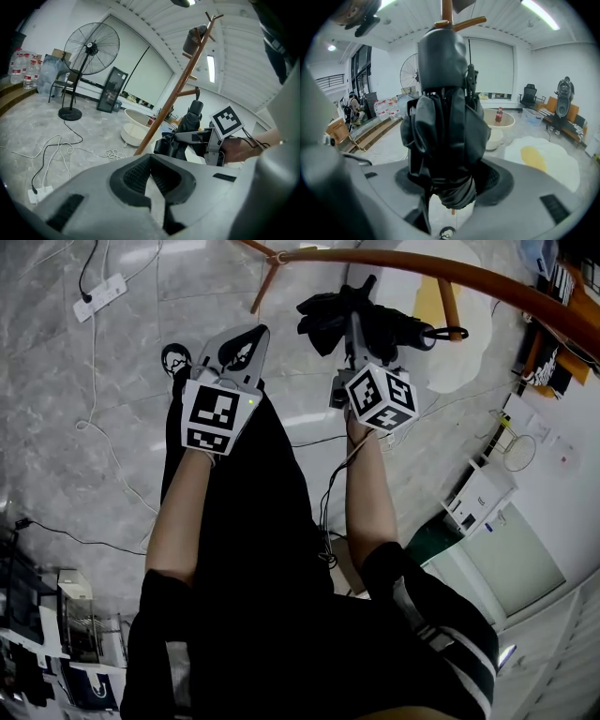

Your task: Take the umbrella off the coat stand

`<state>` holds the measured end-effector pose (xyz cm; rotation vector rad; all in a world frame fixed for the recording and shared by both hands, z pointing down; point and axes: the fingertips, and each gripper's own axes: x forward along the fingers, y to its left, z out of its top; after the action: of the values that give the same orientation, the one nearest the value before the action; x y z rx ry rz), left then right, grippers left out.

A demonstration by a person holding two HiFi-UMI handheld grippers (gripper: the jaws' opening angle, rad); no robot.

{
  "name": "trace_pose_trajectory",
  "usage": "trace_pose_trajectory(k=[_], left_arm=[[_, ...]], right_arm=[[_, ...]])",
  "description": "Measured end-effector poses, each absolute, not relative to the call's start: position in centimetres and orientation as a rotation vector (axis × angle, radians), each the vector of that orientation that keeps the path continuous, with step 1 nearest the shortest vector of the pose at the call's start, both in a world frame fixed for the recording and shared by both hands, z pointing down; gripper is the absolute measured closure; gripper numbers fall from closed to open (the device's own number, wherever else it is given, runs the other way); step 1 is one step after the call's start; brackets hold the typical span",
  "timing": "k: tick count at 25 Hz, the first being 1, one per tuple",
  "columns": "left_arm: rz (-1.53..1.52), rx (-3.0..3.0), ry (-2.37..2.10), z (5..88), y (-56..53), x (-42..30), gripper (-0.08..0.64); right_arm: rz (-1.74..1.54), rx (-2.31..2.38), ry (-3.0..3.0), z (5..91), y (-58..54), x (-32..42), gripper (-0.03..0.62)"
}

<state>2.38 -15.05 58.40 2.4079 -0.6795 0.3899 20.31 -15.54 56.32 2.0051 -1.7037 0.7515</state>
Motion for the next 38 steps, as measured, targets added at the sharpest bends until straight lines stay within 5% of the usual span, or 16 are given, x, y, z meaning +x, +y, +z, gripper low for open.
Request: trace_pose_trajectory(k=[20,38], left_arm=[[0.404,2.473,-0.561,57.6,-12.9,6.6,0.561],[0.531,2.488,-0.489,56.0,2.5,10.9,0.561]], right_arm=[[0.814,2.141,-1.705,53.1,-7.6,20.3,0.346],[0.943,2.149,-1.69,53.3,9.5,23.2,0.347]])
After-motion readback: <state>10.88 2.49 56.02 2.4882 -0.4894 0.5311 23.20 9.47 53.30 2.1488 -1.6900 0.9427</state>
